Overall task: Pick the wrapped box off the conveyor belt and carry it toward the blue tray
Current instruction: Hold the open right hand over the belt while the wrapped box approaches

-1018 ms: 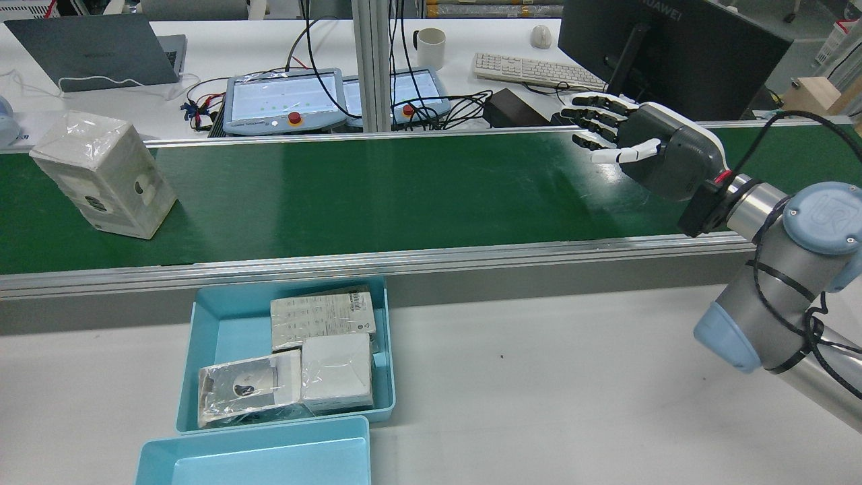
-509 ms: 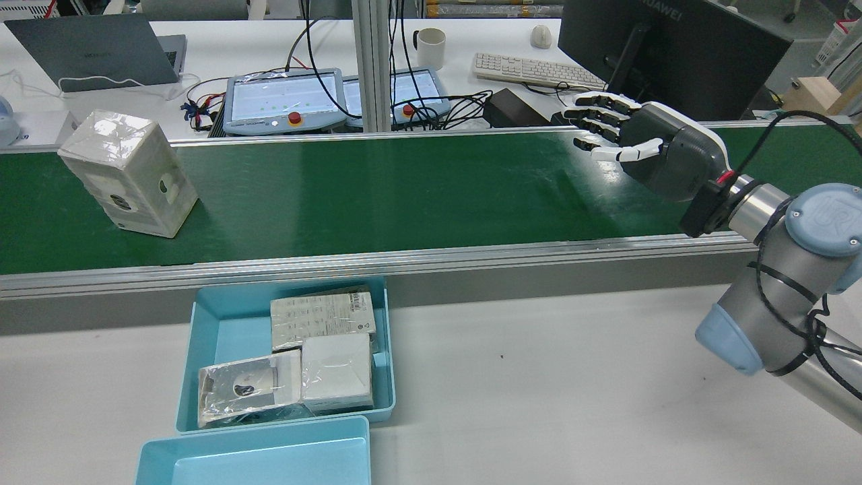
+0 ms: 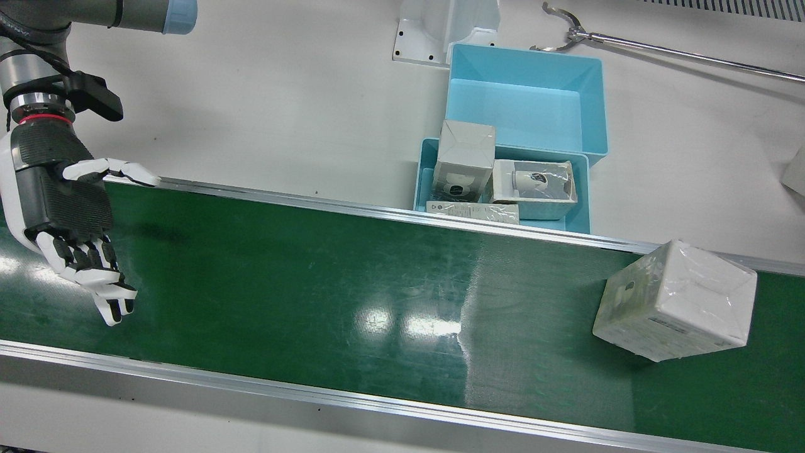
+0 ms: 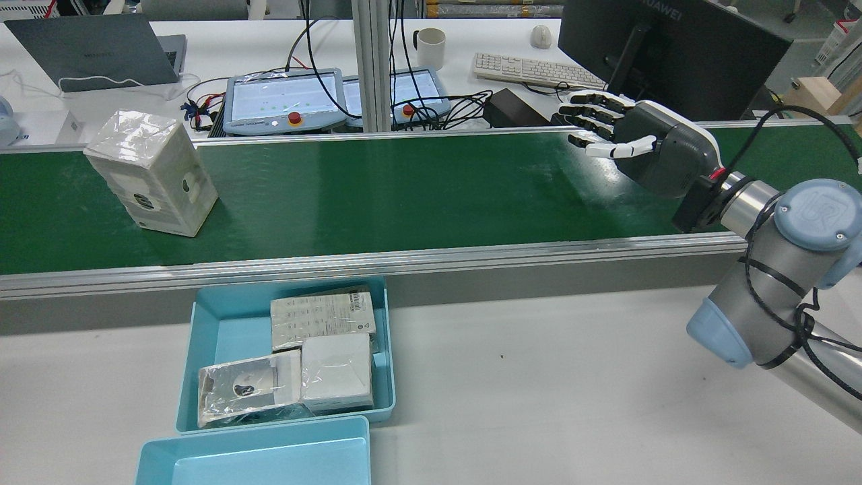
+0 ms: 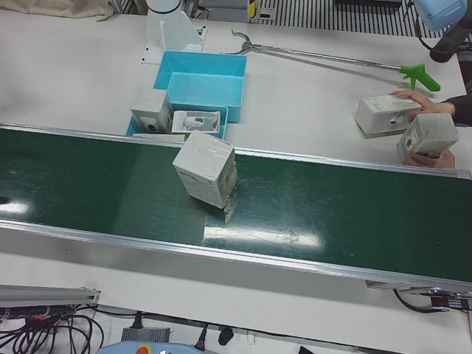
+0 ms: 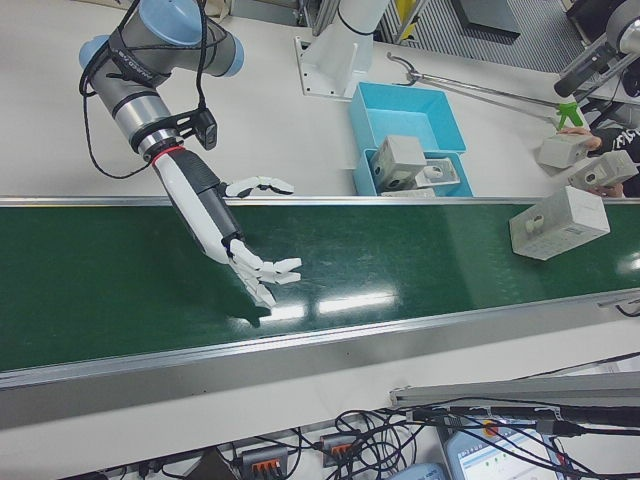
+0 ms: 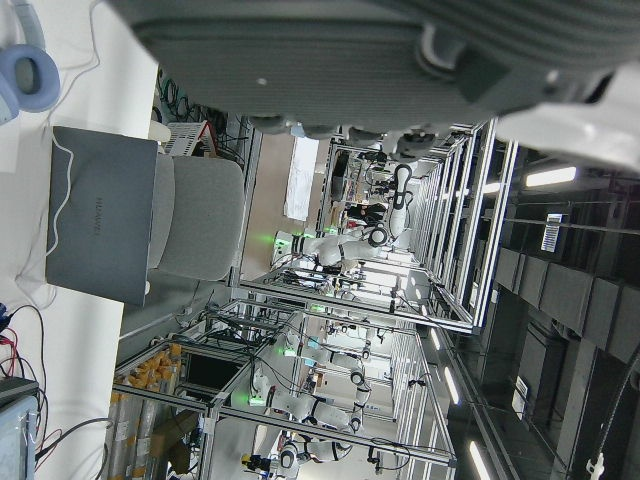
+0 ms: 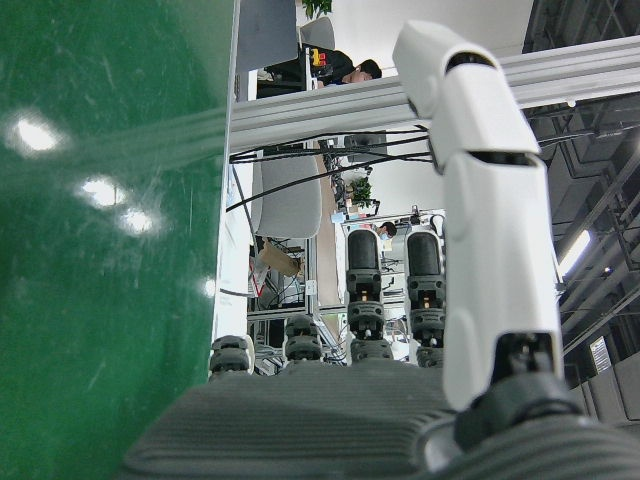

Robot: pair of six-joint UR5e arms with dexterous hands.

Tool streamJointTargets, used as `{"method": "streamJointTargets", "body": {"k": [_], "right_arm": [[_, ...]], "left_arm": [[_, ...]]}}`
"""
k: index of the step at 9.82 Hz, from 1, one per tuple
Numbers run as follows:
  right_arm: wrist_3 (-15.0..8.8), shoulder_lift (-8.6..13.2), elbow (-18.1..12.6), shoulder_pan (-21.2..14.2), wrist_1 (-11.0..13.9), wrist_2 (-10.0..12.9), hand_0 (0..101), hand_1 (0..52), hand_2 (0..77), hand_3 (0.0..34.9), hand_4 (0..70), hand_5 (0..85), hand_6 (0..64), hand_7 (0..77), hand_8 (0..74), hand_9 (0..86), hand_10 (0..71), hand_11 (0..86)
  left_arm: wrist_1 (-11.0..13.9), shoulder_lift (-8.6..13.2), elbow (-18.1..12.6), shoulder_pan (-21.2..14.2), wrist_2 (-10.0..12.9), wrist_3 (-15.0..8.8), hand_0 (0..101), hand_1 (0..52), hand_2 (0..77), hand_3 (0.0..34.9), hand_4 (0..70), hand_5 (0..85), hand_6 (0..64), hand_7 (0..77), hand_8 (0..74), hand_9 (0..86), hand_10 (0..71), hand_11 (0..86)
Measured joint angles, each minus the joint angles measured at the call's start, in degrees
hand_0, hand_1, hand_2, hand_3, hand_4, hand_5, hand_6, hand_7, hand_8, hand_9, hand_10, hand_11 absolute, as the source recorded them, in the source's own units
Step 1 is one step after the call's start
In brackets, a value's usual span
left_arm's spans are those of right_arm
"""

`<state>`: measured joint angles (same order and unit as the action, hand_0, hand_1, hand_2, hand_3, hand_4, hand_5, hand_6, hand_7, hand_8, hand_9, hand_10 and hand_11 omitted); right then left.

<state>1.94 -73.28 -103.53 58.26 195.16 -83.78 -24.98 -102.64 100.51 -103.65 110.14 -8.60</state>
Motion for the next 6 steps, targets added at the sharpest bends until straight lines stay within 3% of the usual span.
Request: {"method": "streamJointTargets", "body": {"k": [1,2,5,6], "right_arm": [[0.0,0.5,-0.4,0.0,0.0,0.2,50,19.6,24.0,12.9,12.0,30.0,3.8,24.0,2.2,8.7,2.7,6.0],[-0.2,1.7,-1.0,0.0,0.3,0.3,50,19.6,23.5,11.5,10.9,28.9,7.1,25.1,2.7,9.8,2.2,6.0],[-1.1,5.0,-2.0,-0.1,2.4,0.3,51,19.6,21.8,12.2,14.2,30.5,8.7,29.5,2.7,9.8,0.0,2.2],[-1.4,5.8,-2.0,-0.2,3.0,0.2,51,15.3,16.9,15.2,12.5,30.0,8.7,29.5,2.7,9.8,0.5,1.6]], "left_arm": [[0.0,0.0,0.0,0.0,0.0,0.0,0,0.0,0.5,0.0,0.0,1.1,0.0,0.0,0.5,0.0,0.0,0.0],[0.0,0.0,0.0,0.0,0.0,0.0,0,0.0,0.5,0.0,0.0,1.1,0.0,0.0,0.5,0.0,0.0,0.0],[0.0,0.0,0.0,0.0,0.0,0.0,0,0.0,0.5,0.0,0.0,1.1,0.0,0.0,0.5,0.0,0.5,0.0],[0.0,0.0,0.0,0.0,0.0,0.0,0,0.0,0.5,0.0,0.0,1.1,0.0,0.0,0.5,0.0,0.5,0.0]]}}
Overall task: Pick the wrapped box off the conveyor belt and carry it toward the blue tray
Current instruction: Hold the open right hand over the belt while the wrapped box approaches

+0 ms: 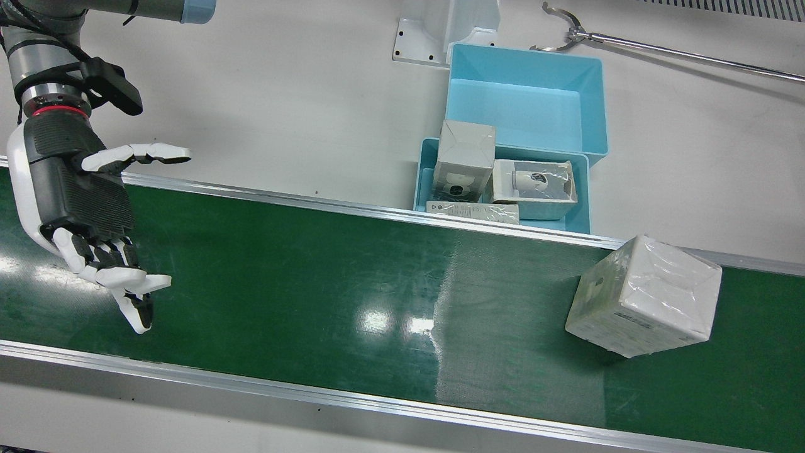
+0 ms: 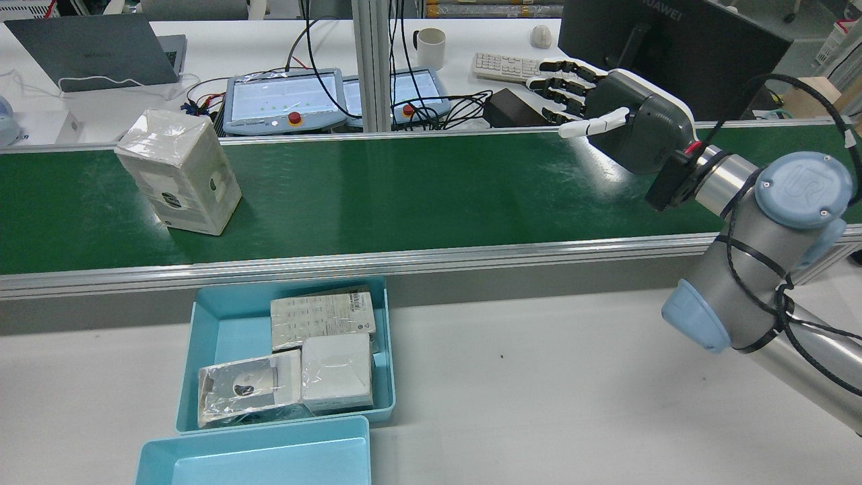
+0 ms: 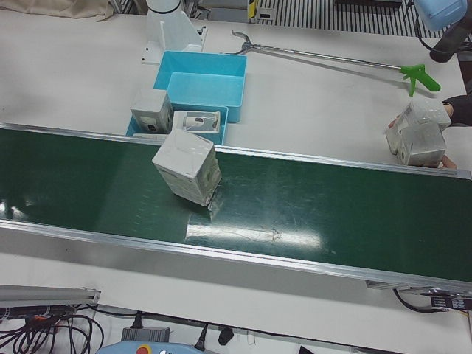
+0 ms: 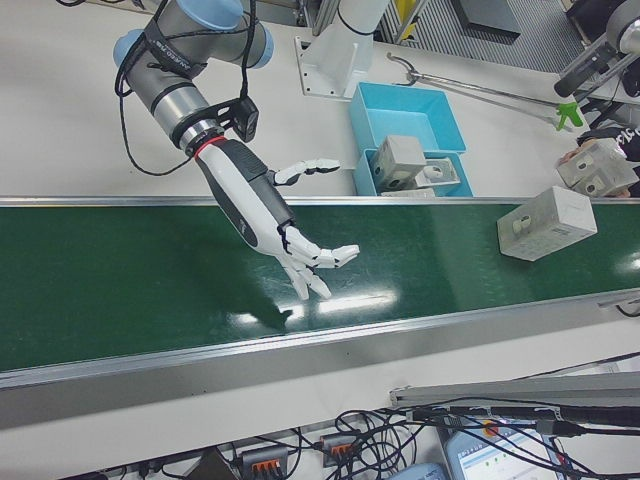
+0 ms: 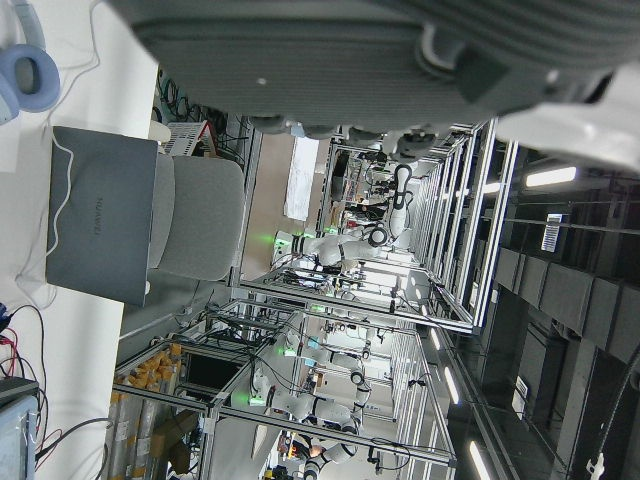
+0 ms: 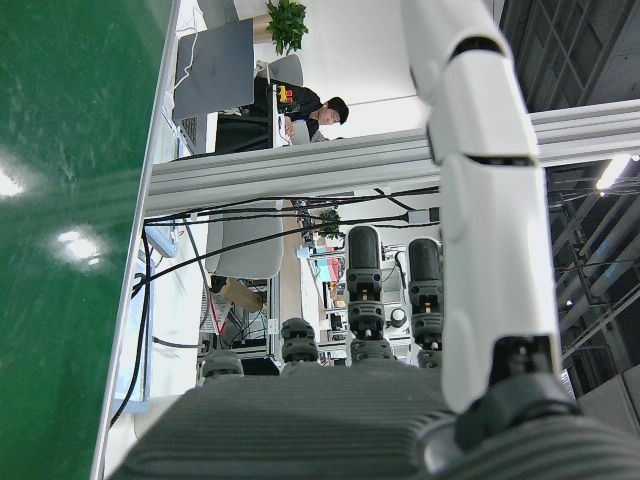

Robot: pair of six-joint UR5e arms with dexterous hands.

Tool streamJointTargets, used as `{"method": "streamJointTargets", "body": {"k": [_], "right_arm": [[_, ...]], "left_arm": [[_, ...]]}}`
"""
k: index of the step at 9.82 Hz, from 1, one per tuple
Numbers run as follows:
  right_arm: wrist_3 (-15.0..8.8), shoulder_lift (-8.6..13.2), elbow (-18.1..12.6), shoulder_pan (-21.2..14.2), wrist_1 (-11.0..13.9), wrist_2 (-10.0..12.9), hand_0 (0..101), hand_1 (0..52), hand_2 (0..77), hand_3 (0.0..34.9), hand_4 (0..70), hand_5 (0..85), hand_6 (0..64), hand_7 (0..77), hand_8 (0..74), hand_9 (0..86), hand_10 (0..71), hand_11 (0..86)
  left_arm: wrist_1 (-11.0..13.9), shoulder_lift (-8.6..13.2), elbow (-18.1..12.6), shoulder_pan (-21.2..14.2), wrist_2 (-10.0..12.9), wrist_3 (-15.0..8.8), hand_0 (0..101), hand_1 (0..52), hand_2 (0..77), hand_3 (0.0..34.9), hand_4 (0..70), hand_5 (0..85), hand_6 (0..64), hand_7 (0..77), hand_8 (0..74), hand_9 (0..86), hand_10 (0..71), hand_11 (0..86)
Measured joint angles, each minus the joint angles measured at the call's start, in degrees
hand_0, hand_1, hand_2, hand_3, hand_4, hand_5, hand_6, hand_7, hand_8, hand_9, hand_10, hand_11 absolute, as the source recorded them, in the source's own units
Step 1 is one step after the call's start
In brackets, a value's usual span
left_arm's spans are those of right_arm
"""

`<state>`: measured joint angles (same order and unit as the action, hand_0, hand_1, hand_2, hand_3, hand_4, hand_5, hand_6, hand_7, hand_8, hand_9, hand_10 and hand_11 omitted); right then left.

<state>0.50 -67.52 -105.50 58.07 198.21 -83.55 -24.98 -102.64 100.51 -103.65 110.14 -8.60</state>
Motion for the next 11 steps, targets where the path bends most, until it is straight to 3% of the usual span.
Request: {"method": "streamJointTargets", "body": {"k": [2,3,5,7,11], "right_arm": [[-0.4,1.5,0.2,-0.1,1.5,-0.1,50,17.5,15.8,15.9,9.8,30.0,8.7,28.4,2.7,7.6,0.0,1.6],[-0.5,2.1,0.2,0.0,2.1,-0.1,50,18.5,21.8,15.8,15.8,31.6,7.1,28.4,0.5,7.1,0.0,1.6],[-0.9,3.0,0.1,0.0,2.7,-0.1,50,18.5,22.9,19.1,16.4,32.2,7.1,28.4,0.5,7.1,0.0,1.6],[-1.4,3.4,0.1,0.0,2.9,-0.1,50,20.2,24.5,17.8,16.4,32.2,8.2,29.5,2.7,8.7,0.0,1.6],[-1.6,3.4,-0.3,-0.1,3.0,-0.1,50,18.5,24.5,16.9,16.4,32.2,7.6,29.5,2.7,8.2,0.0,1.6]], "left_arm": [[0.0,0.0,0.0,0.0,0.0,0.0,0,0.0,0.5,0.0,0.0,1.1,0.0,0.0,0.0,0.0,0.5,0.0],[0.0,0.0,0.0,0.0,0.0,0.0,0,0.0,0.5,0.0,0.0,1.1,0.0,0.0,0.5,0.0,0.5,0.0],[0.0,0.0,0.0,0.0,0.0,0.0,0,0.0,0.5,0.0,0.0,1.1,0.0,0.0,0.0,0.0,0.5,0.0],[0.0,0.0,0.0,0.0,0.0,0.0,0,0.0,0.5,0.0,0.0,1.1,0.0,0.0,0.5,0.0,0.5,0.0],[0.0,0.0,0.0,0.0,0.0,0.0,0,0.0,0.5,0.0,0.0,1.1,0.0,0.0,0.0,0.0,0.0,0.0]]}}
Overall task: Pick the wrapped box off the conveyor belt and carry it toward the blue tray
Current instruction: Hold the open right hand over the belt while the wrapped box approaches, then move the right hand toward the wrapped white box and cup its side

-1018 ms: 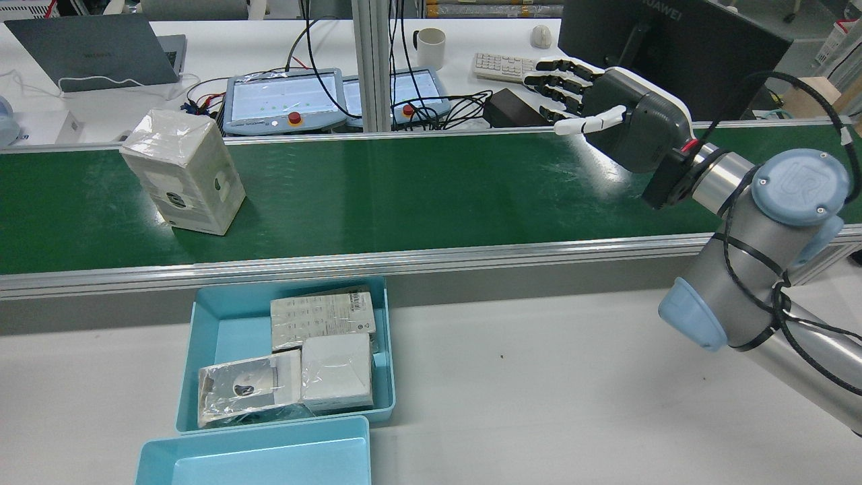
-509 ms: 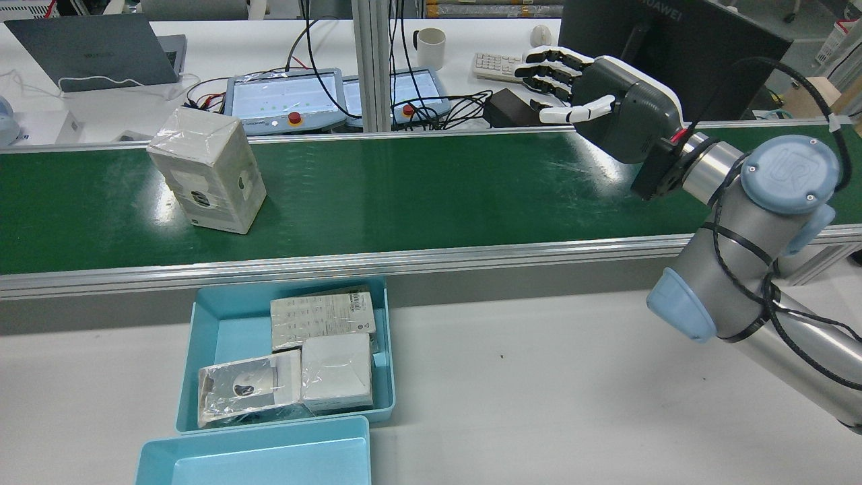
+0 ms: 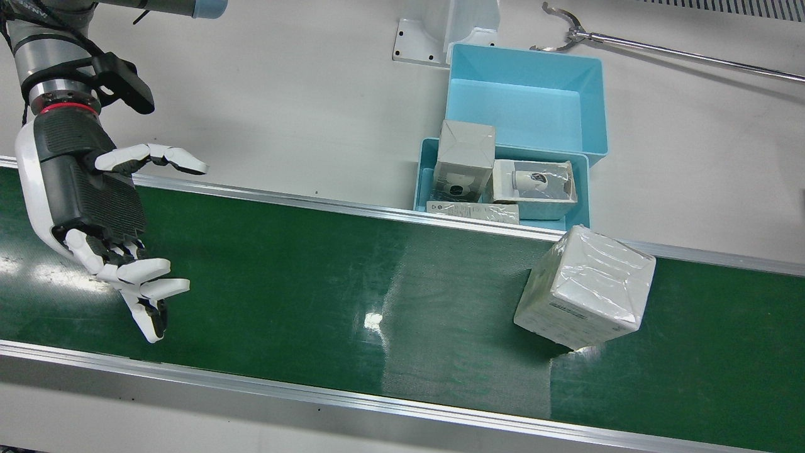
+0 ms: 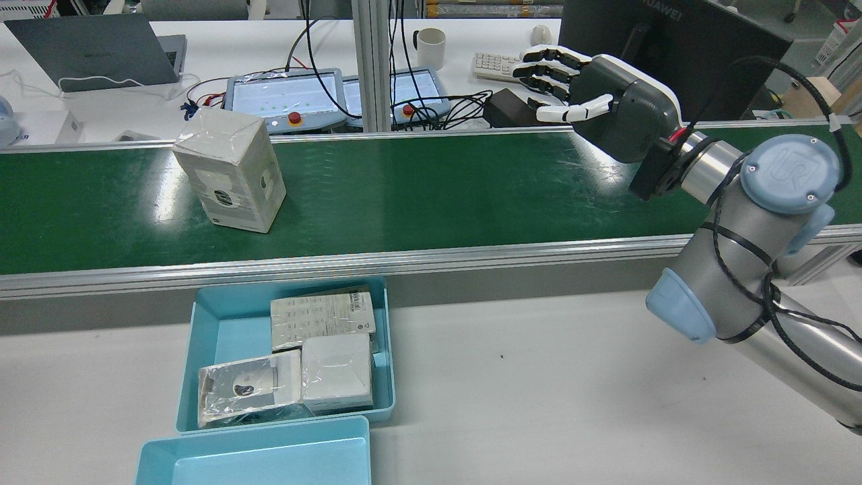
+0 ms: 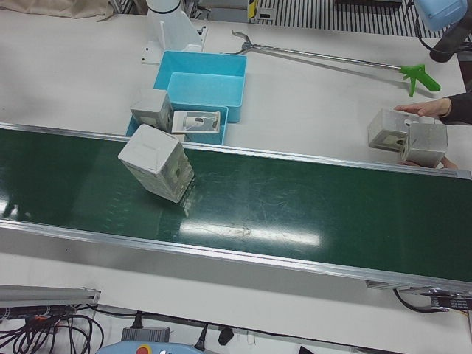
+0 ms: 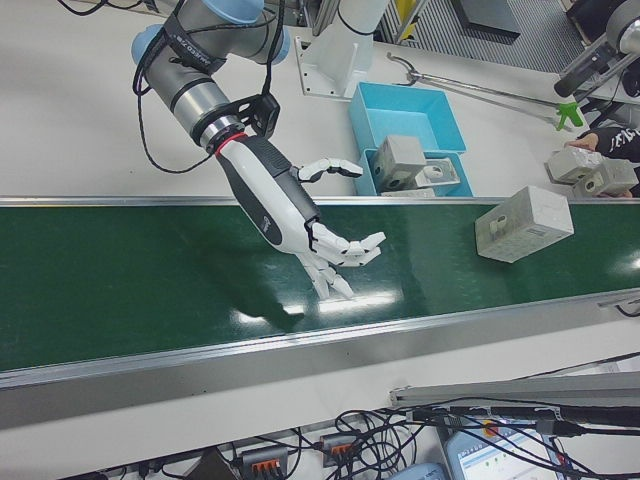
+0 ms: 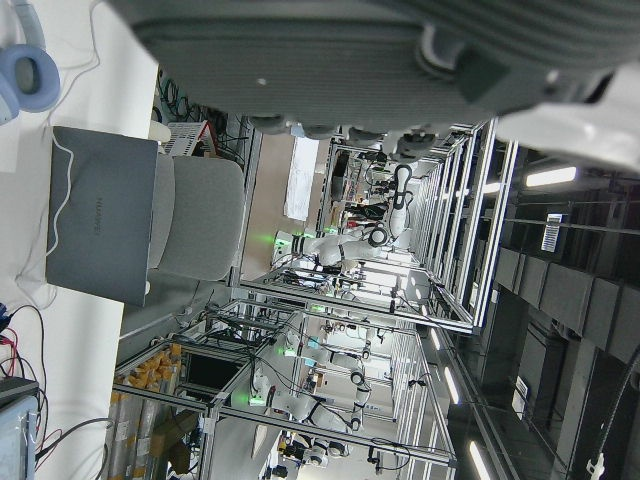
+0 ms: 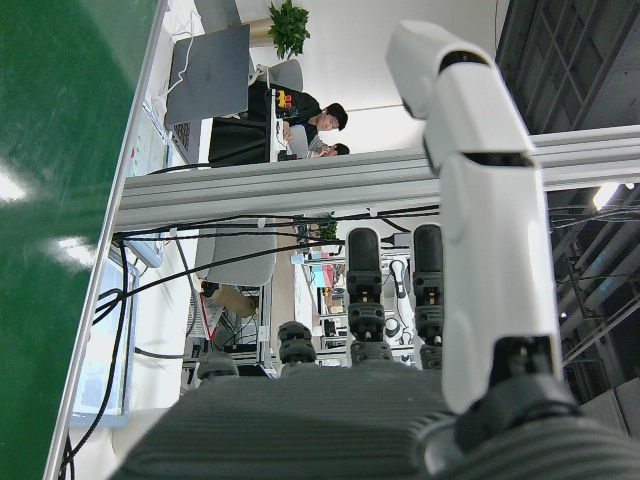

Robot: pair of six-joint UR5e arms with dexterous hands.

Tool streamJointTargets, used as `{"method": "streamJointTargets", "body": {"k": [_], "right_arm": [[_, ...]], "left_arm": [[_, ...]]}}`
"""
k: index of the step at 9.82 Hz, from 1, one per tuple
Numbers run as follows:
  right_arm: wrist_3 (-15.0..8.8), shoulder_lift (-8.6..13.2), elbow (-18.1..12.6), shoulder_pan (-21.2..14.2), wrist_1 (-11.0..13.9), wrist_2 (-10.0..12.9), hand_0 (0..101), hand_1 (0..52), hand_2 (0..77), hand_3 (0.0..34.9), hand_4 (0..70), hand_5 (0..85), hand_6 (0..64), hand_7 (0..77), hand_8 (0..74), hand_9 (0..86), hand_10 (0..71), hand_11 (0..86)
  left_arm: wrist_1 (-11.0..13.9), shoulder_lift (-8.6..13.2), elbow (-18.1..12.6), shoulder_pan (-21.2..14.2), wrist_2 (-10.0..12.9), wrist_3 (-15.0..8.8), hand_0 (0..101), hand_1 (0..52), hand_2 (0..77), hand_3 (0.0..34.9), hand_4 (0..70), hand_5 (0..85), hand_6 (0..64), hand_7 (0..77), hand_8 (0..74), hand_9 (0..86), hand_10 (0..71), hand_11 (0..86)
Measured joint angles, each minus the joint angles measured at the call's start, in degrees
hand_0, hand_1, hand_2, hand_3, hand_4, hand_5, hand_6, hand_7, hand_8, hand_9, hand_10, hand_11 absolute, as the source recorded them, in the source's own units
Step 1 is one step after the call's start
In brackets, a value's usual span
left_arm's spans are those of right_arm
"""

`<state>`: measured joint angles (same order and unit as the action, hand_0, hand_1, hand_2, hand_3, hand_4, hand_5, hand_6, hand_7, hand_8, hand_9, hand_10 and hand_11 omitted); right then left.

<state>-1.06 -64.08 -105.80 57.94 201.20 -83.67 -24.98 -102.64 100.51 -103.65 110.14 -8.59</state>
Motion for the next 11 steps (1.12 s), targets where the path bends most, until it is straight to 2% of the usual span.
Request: {"method": "streamJointTargets", "body": {"k": [1,3,5,6,7,8,9,10,11], "right_arm": [[0.0,0.1,0.0,-0.3,0.1,0.0,50,19.6,24.5,18.0,16.4,32.2,7.6,29.5,1.1,8.7,0.0,1.6],[-1.0,1.3,0.3,-1.6,1.1,0.4,50,19.6,24.5,17.3,16.4,32.2,7.6,30.0,1.1,8.7,0.0,1.6],[-2.6,2.7,0.9,-5.1,3.4,3.9,51,20.7,24.5,17.5,16.9,32.2,8.7,31.1,1.1,8.7,0.0,1.6],[-2.9,3.1,1.2,-6.9,4.0,5.7,51,19.1,23.5,17.5,16.9,32.7,8.7,31.1,1.1,8.7,0.0,1.6],[-3.2,3.6,1.5,-8.2,4.2,6.8,50,15.3,15.8,16.7,13.1,30.0,5.5,27.3,2.7,8.7,0.0,1.6],[-3.3,3.8,1.8,-8.9,4.3,7.3,50,15.3,15.8,16.7,13.1,30.0,5.5,27.3,2.7,8.7,0.0,1.6],[-3.5,3.9,2.2,-9.2,4.2,7.6,49,14.7,13.6,16.6,9.8,30.0,7.1,27.3,2.2,8.2,0.0,1.6],[-3.6,4.0,2.8,-9.3,3.5,7.7,48,12.0,14.2,16.6,10.9,30.0,7.1,27.3,0.0,8.2,0.0,1.6],[-3.7,3.9,3.4,-9.3,1.2,7.8,48,13.1,13.1,16.3,12.5,28.9,6.0,21.8,0.0,4.9,0.0,1.6]], "left_arm": [[0.0,0.0,0.0,0.0,0.0,0.0,0,0.0,0.5,0.0,0.0,1.1,0.0,0.0,0.5,0.0,0.0,0.0],[0.0,0.0,0.0,0.0,0.0,0.0,0,0.0,0.5,0.0,0.0,1.1,0.0,0.5,0.0,0.0,0.0,0.0],[0.0,0.0,0.0,0.0,0.0,0.0,0,0.0,0.5,0.0,0.0,1.1,0.0,0.0,0.5,0.0,0.5,0.0],[0.0,0.0,0.0,0.0,0.0,0.0,0,0.0,0.5,0.0,0.0,1.1,0.5,0.0,0.0,0.0,0.5,0.0],[0.0,0.0,0.0,0.0,0.0,0.0,0,0.0,0.5,0.0,0.0,1.1,0.0,0.0,0.0,0.0,0.5,0.0],[0.0,0.0,0.0,0.0,0.0,0.0,0,0.0,0.5,0.0,0.0,1.1,0.0,0.0,0.0,0.0,0.5,0.0],[0.0,0.0,0.0,0.0,0.0,0.0,0,0.0,0.5,0.0,0.0,1.1,0.0,0.0,0.5,0.0,0.0,0.0],[0.0,0.0,0.0,0.0,0.0,0.0,0,0.0,0.5,0.0,0.0,1.1,0.0,0.0,0.5,0.0,0.0,0.0],[0.0,0.0,0.0,0.0,0.0,0.0,0,0.0,0.5,0.0,0.0,1.1,0.0,0.0,0.5,0.0,0.5,0.0]]}}
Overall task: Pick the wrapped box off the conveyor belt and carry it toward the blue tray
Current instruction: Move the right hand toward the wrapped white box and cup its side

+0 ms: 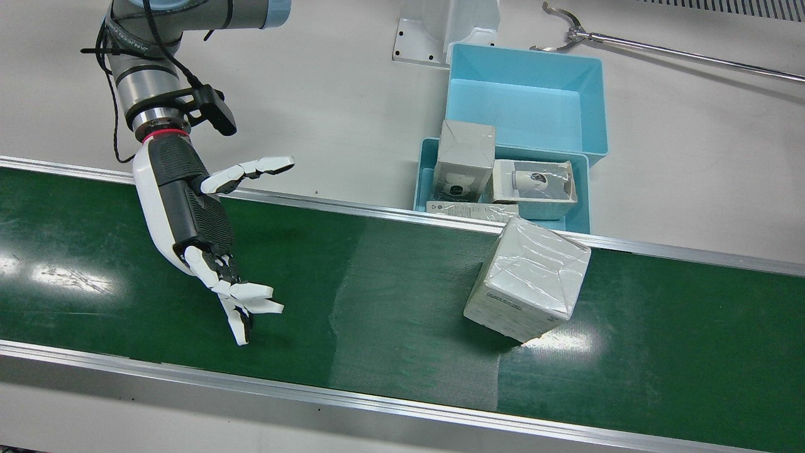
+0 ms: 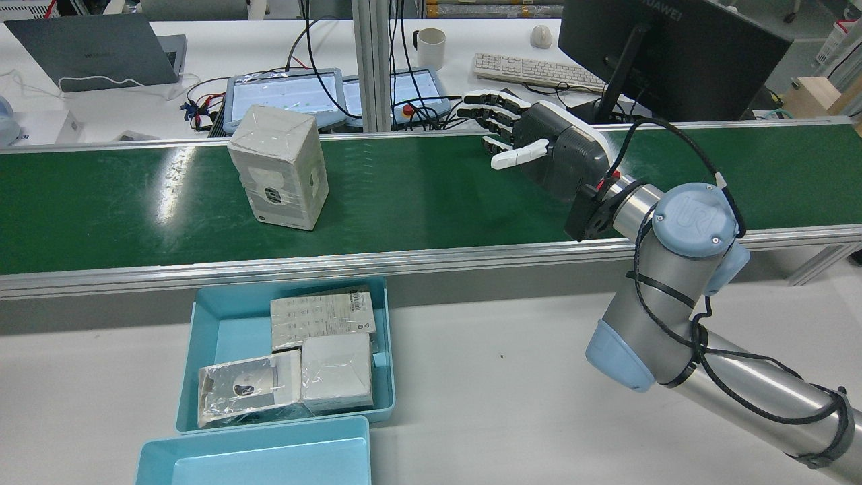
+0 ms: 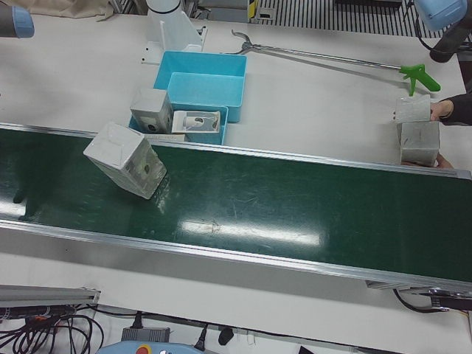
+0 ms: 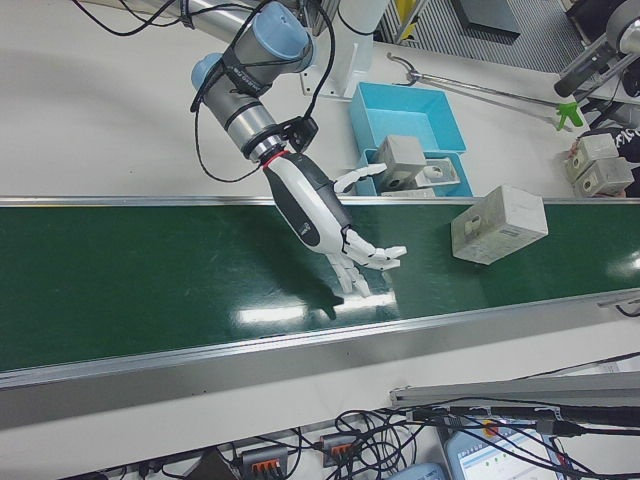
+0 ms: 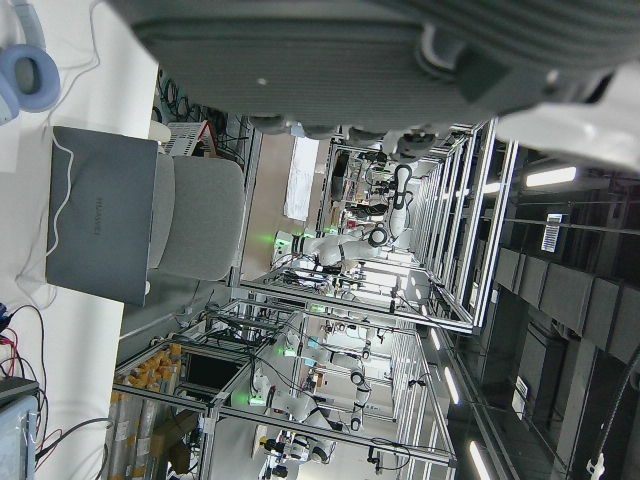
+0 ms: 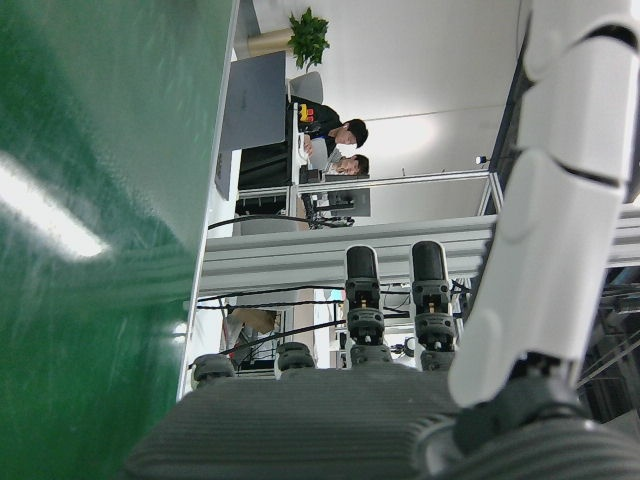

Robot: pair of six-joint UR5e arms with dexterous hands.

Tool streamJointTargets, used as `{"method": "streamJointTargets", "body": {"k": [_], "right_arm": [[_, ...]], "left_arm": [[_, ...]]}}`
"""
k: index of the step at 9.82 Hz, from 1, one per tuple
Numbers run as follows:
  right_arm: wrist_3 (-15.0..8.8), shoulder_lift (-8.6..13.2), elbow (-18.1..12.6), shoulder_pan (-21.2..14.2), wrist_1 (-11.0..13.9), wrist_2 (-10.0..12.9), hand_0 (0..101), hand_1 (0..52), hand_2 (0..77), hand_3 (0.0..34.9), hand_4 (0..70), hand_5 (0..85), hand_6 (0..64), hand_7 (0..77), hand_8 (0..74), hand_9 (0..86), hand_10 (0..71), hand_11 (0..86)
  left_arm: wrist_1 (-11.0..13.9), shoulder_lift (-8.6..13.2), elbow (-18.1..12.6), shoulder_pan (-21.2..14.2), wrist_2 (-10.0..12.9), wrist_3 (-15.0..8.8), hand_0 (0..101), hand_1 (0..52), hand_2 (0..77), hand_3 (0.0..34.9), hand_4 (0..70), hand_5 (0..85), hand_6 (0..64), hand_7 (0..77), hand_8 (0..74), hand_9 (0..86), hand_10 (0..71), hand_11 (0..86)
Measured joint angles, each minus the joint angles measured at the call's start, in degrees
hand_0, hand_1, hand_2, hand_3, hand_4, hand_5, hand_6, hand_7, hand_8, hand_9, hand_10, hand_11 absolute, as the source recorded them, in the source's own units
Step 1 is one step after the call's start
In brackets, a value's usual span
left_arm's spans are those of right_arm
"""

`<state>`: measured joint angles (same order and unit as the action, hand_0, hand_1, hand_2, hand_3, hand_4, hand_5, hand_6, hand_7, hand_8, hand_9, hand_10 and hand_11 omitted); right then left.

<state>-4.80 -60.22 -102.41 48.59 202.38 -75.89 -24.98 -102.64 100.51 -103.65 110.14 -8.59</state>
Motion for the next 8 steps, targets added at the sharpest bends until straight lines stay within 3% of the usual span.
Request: {"method": "streamJointTargets", "body": {"k": [2,3,5,6,7,8], "right_arm": [[-0.4,-0.4,1.3,0.2,-6.0,0.0,46,13.6,12.5,17.7,9.3,26.7,4.4,21.8,0.0,4.9,0.0,1.6],[-0.5,-0.5,1.7,0.2,-7.4,0.0,46,14.2,16.4,17.9,9.3,26.7,5.5,22.4,0.0,6.5,0.0,1.6],[-0.8,-0.3,2.0,0.2,-8.4,-0.1,47,14.2,16.4,13.7,12.0,28.4,6.0,24.0,1.6,7.6,1.1,1.6],[-0.9,-0.1,2.2,0.2,-8.4,-0.1,49,20.2,20.7,13.8,13.1,28.9,7.6,25.6,1.6,7.6,1.1,2.7],[-1.0,0.0,2.7,0.2,-8.4,-0.2,49,20.2,20.7,13.8,13.1,28.9,7.6,25.6,1.6,7.6,1.1,2.7],[-1.1,0.1,3.1,0.2,-8.4,-0.2,53,22.9,25.6,12.1,14.2,31.1,7.6,27.3,2.7,8.7,1.1,2.7]], "left_arm": [[0.0,0.0,0.0,0.0,0.0,0.0,0,0.0,0.5,0.0,0.0,0.5,0.0,0.5,0.0,0.0,0.5,0.0],[0.0,0.0,0.0,0.0,0.0,0.0,0,0.0,0.5,0.0,0.0,0.5,0.0,0.5,0.0,0.0,0.5,0.0],[0.0,0.0,0.0,0.0,0.0,0.0,0,0.0,0.5,0.0,0.0,1.1,0.0,0.0,0.5,0.0,0.0,0.0],[0.0,0.0,0.0,0.0,0.0,0.0,0,0.0,0.5,0.0,0.0,1.1,0.0,0.0,0.5,0.0,0.0,0.0],[0.0,0.0,0.0,0.0,0.0,0.0,0,0.0,0.5,0.0,0.0,0.5,0.5,0.0,0.0,0.0,0.5,0.0],[0.0,0.0,0.0,0.0,0.0,0.0,0,0.0,0.5,0.0,0.0,0.5,0.0,0.0,0.5,0.0,0.0,0.0]]}}
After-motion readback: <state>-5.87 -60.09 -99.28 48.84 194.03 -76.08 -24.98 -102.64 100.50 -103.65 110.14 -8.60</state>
